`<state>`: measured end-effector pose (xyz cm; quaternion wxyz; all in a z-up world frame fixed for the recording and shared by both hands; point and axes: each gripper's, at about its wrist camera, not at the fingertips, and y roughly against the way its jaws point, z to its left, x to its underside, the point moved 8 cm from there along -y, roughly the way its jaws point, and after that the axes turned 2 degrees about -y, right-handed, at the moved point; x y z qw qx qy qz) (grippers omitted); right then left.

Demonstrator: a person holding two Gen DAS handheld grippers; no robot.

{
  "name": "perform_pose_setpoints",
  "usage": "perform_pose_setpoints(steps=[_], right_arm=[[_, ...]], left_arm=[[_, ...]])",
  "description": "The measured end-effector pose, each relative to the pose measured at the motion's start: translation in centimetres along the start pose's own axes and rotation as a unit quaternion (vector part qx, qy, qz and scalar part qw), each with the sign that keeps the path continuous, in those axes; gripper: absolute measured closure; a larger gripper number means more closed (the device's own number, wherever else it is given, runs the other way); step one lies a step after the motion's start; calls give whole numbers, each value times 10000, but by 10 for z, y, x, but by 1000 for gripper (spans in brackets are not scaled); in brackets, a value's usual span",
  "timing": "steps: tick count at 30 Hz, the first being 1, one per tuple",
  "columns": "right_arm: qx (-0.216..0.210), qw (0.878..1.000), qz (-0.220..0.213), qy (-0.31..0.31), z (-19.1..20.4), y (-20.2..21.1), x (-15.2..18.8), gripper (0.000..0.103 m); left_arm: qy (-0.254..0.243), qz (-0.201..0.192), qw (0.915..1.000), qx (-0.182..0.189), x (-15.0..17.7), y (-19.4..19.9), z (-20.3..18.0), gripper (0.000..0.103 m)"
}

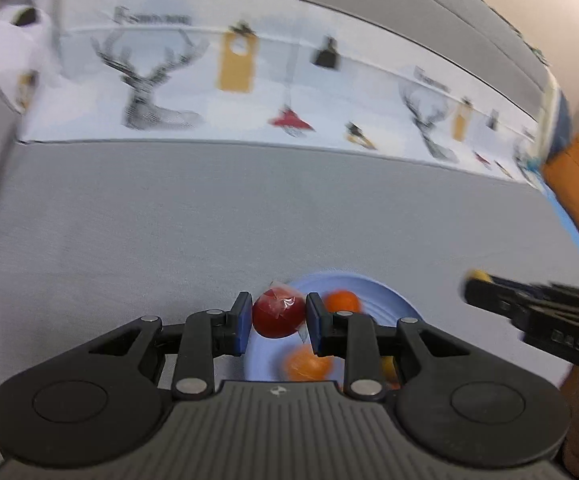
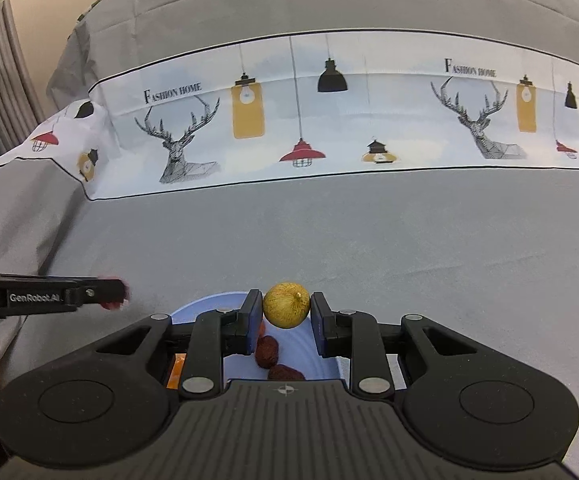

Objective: Organize fruits
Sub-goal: 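Carry the bagged red fruit and the yellow fruit over the blue plate with both tools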

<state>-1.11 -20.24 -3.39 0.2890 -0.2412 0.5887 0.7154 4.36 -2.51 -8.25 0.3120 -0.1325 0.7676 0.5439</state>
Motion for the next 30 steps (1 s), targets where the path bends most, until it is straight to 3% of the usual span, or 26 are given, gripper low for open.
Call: perform_pose_setpoints(steps=[6, 10, 30], right_arm=[[-70, 9996, 166, 213, 10, -5, 5, 76], [-69, 9993, 248, 271, 12, -7, 8, 76], [-101, 9982, 421, 407, 17, -14, 12, 76]], left_arm=[[-743, 209, 9963, 381, 17, -10, -37, 71], [-997, 278, 9936, 447, 26, -16, -49, 71], [-1141, 371, 9917, 473, 28, -25, -54, 71]])
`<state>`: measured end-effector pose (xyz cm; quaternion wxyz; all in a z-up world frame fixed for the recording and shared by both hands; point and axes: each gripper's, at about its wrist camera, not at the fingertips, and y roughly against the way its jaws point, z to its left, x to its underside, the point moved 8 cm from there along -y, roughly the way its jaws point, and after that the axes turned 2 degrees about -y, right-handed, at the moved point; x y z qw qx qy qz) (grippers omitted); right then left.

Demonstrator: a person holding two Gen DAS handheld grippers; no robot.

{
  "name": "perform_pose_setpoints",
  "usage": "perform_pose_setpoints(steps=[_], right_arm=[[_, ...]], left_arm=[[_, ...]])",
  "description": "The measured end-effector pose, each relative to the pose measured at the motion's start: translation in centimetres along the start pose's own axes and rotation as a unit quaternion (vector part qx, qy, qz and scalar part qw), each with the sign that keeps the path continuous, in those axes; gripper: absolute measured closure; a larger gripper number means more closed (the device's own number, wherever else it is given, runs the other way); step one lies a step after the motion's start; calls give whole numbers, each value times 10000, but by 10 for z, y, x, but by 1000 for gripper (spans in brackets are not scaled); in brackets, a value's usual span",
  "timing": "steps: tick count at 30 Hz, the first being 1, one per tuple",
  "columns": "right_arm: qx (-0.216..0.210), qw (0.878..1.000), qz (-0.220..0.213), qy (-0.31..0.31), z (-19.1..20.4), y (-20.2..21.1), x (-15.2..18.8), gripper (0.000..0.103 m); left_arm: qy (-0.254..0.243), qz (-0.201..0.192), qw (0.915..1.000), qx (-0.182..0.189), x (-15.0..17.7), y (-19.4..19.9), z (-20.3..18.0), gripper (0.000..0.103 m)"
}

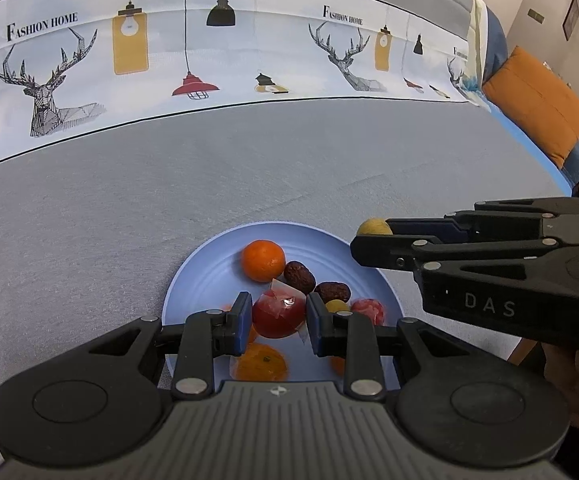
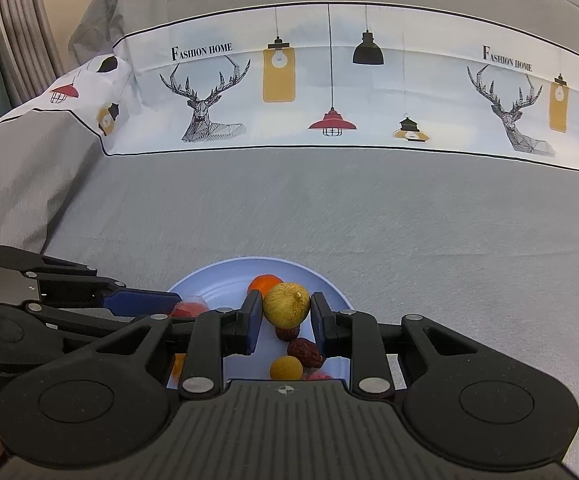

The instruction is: Organize fruits

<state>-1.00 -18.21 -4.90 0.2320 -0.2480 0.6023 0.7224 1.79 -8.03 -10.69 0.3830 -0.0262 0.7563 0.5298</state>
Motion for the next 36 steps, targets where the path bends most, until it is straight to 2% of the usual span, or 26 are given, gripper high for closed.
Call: perform_pose_setpoints(steps=[15, 18, 19, 21, 25, 27, 28, 29, 32, 35, 36], right_arm=[[17, 10000, 32, -11, -1, -2, 2, 75], [32, 10000, 74, -43, -1, -3, 3, 73], [44, 9999, 72, -54, -1, -3, 3, 68], [98, 9999, 23, -71, -2, -1, 2, 54], [175, 9996, -19, -200, -8, -1, 1, 50], [203, 9994, -50, -274, -11, 0, 0, 50], [211, 9992, -89, -341, -13, 1, -1, 50], [227, 9989, -112, -400, -15, 2, -2, 49], [298, 9981, -157, -515, -21, 4, -3, 49], [364, 9973, -267, -582, -25, 7, -6, 49], [376, 9969, -286, -630, -27, 8, -7, 49]], left_arm=[[-73, 27, 10000, 20, 1, -1, -4, 71], [-62, 81, 9999, 71, 3, -3, -4, 63], [-77, 54, 9999, 52, 2, -2, -4, 59], [-75, -3, 10000, 14, 1, 0, -3, 56], [46, -79, 9999, -83, -2, 3, 3, 49], [16, -207, 9993, -304, -6, 7, 9, 40], [-49, -336, 9979, -554, -9, 12, 12, 31], [-121, -547, 9941, -927, -14, 20, 18, 22], [-228, -1126, 9761, -1843, -30, 49, 38, 16], [-303, -1370, 9362, -3221, -39, 83, 76, 16], [-211, -1445, 9248, -3513, -42, 97, 90, 16]])
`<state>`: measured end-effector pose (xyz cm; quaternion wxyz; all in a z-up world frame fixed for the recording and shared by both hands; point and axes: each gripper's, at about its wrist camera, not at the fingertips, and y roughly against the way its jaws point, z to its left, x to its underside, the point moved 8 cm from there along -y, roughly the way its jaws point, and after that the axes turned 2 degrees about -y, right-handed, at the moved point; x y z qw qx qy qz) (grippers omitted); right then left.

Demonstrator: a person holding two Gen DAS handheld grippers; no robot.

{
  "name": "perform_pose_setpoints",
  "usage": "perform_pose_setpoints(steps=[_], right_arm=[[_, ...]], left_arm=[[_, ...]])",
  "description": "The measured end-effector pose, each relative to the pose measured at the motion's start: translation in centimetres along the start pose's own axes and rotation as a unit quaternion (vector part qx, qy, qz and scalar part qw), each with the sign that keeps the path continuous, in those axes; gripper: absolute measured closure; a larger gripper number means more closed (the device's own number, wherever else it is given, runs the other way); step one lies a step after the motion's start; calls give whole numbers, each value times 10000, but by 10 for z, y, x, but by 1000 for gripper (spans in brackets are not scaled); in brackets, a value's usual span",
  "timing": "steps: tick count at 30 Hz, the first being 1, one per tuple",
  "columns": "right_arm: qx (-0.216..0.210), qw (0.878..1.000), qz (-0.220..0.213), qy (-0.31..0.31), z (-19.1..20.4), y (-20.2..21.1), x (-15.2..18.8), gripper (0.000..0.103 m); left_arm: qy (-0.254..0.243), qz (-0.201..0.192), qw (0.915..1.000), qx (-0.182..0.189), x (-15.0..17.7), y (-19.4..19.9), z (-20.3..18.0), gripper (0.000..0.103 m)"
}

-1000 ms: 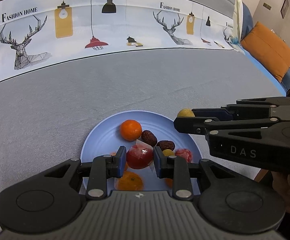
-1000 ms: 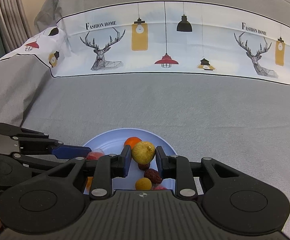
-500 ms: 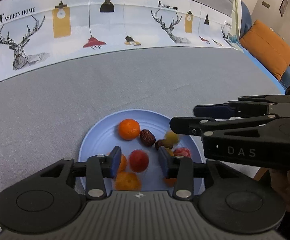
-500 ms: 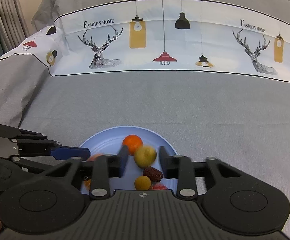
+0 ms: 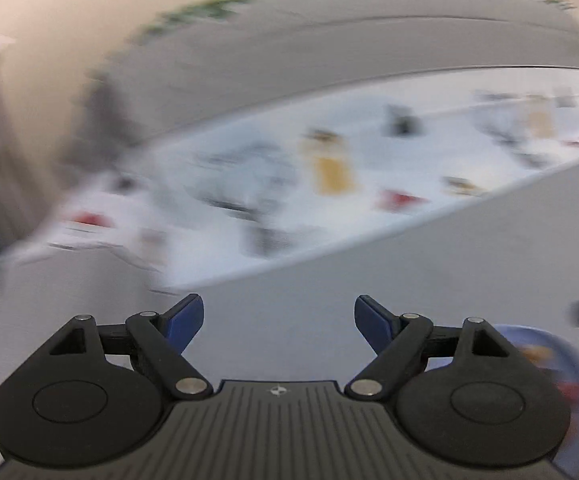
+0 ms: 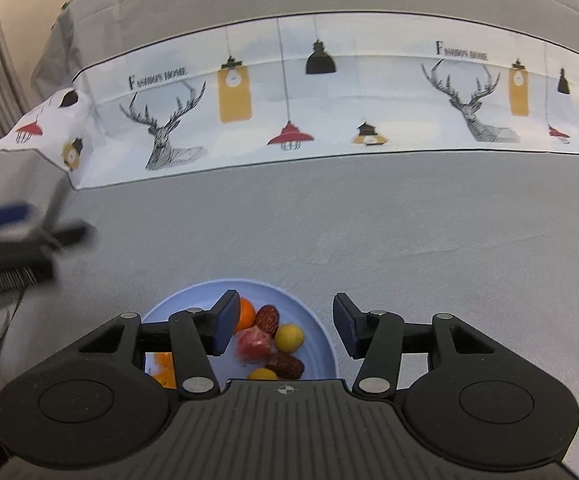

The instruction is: Organize fruits

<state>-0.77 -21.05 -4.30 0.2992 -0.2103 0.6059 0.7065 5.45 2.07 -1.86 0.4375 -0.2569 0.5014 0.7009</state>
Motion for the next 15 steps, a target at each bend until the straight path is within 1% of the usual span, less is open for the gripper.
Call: perform_pose_setpoints(steps=[2, 3, 4, 6, 7, 9, 11, 13, 15], right_arm=[[0, 9999, -8, -126, -4, 0, -1, 49], [-5, 9998, -12, -174, -4, 0, -2, 49], [-11, 9997, -21, -223, -5, 0, -3, 49], [-41, 9995, -44, -294, -4, -1, -6, 49], [-61, 9995, -53, -313, -3, -1, -7, 49], [-98, 9995, -50, -312, 1, -3, -8, 49], [-122, 9996, -42, -262, 6, -4, -9, 49], [-145, 9997, -33, -202, 10, -6, -10, 49], [-149, 9997, -19, -191, 12, -7, -11, 49]], left_arm=[[404, -182, 9980, -443, -11, 5, 48, 16], [577, -257, 9947, -814, -18, 8, 78, 15], [680, -321, 9895, -1238, -24, 12, 107, 15], [914, -397, 9743, -2022, -27, 19, 165, 12], [1009, -361, 9669, -2316, -25, 21, 189, 9], [1081, -125, 9517, -2870, -15, 16, 233, 9], [1258, 220, 9361, -3277, 2, 7, 268, 9], [1481, 509, 9260, -3435, 17, 0, 293, 9], [1660, 626, 9167, -3580, 26, -5, 309, 9]])
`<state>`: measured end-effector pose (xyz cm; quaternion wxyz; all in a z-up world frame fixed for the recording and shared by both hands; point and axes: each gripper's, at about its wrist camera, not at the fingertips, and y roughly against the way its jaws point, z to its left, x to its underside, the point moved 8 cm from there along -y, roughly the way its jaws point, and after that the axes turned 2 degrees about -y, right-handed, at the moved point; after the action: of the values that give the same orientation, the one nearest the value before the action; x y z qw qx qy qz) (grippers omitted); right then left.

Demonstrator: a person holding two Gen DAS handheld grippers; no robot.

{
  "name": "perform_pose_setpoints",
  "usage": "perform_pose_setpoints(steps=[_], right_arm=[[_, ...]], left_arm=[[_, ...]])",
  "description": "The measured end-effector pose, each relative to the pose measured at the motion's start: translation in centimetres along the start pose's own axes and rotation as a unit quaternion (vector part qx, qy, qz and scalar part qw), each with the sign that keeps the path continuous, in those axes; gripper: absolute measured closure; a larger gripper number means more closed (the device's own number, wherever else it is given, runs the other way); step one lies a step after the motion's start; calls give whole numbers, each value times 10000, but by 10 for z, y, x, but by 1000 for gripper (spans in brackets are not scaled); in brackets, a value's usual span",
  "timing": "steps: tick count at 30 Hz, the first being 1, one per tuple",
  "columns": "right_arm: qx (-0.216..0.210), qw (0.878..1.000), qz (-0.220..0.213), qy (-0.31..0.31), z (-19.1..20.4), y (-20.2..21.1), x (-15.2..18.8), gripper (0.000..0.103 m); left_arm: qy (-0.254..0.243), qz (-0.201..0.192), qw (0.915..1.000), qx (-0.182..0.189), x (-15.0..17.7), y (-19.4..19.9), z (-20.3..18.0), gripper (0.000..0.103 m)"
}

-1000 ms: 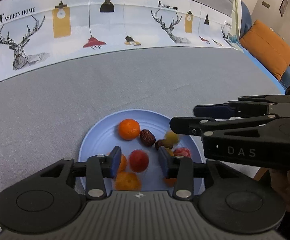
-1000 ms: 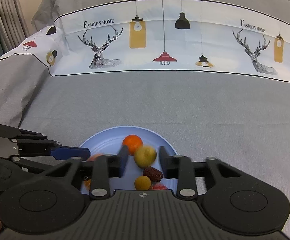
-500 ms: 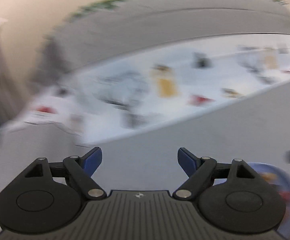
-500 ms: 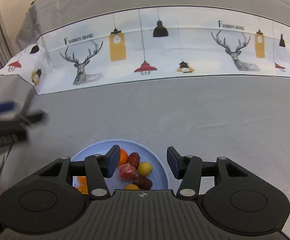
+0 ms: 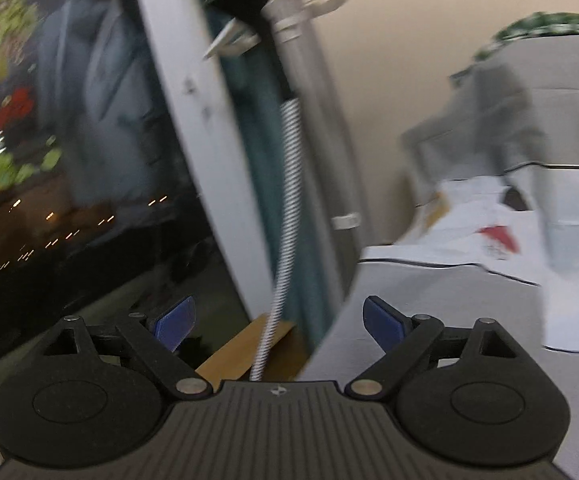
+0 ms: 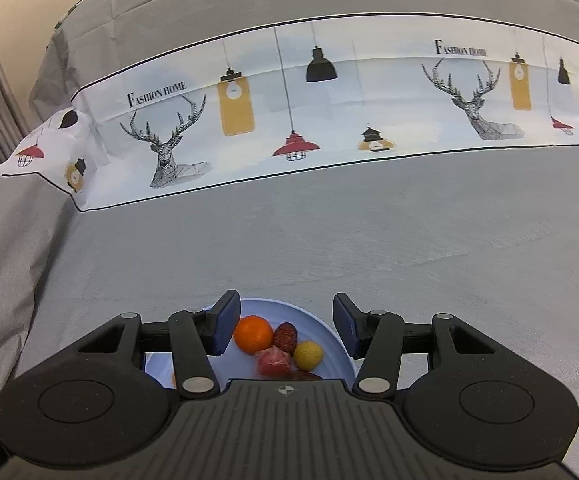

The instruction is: Organize fruits

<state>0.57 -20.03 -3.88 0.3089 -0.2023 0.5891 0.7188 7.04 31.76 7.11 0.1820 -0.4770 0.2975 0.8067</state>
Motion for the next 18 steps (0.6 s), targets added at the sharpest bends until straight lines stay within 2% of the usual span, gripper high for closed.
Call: perform_pose_setpoints(steps=[1, 3, 6, 8, 11, 16, 18], right_arm=[[3, 10000, 17, -6, 0, -1, 0, 49], [26, 10000, 38, -18, 0, -1, 1, 49], [72, 10000, 55, -2, -2, -2, 2, 49], [94, 9999, 58, -5, -3, -3, 2, 49], [119, 9999, 37, -46, -4, -2, 1, 49], [112, 9999, 14, 63, -1, 2, 4, 47], [141, 9998, -14, 165, 1, 6, 5, 35]], left_arm=[[80, 79, 9999, 45, 0, -6, 2, 9], [306, 74, 9987, 406, -6, -13, -4, 9], [494, -584, 9917, 1037, -25, 20, -11, 9], [409, -1046, 9842, 1371, -34, 54, -23, 9], [355, -1268, 9697, 2058, -30, 101, -50, 8], [-105, -1086, 9356, 3357, 10, 187, -115, 2], [-310, -980, 9197, 3789, 27, 218, -133, 0]])
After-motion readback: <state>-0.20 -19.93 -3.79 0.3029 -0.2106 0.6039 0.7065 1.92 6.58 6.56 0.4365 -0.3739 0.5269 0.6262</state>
